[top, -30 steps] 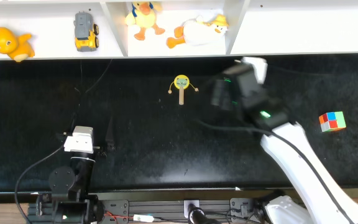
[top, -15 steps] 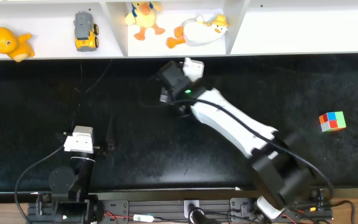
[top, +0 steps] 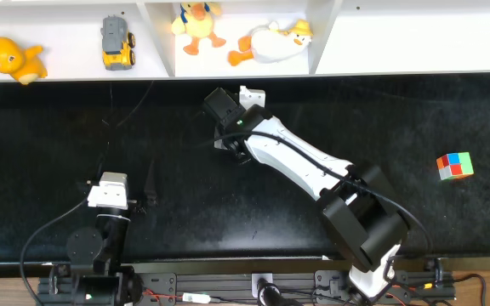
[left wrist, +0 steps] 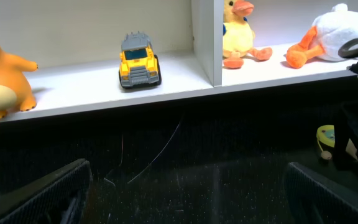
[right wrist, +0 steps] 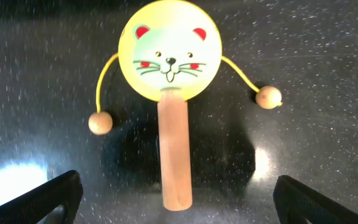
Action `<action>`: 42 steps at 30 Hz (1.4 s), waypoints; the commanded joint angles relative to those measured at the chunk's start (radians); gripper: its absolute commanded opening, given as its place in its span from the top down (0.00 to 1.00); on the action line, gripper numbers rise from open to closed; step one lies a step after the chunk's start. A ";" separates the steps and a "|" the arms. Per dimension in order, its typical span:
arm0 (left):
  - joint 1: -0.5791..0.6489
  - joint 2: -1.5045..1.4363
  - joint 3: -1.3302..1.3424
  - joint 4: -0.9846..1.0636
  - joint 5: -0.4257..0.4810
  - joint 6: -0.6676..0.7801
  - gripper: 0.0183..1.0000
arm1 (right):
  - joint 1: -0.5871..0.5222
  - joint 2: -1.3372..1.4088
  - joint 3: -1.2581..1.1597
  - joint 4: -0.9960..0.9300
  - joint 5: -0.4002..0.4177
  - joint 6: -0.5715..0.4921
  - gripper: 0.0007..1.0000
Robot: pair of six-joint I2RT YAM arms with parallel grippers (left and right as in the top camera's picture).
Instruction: Store Toys
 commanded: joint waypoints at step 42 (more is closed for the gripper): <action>-0.002 -0.010 -0.001 -0.005 0.013 -0.009 0.00 | -0.037 0.002 0.029 0.009 -0.013 -0.138 0.88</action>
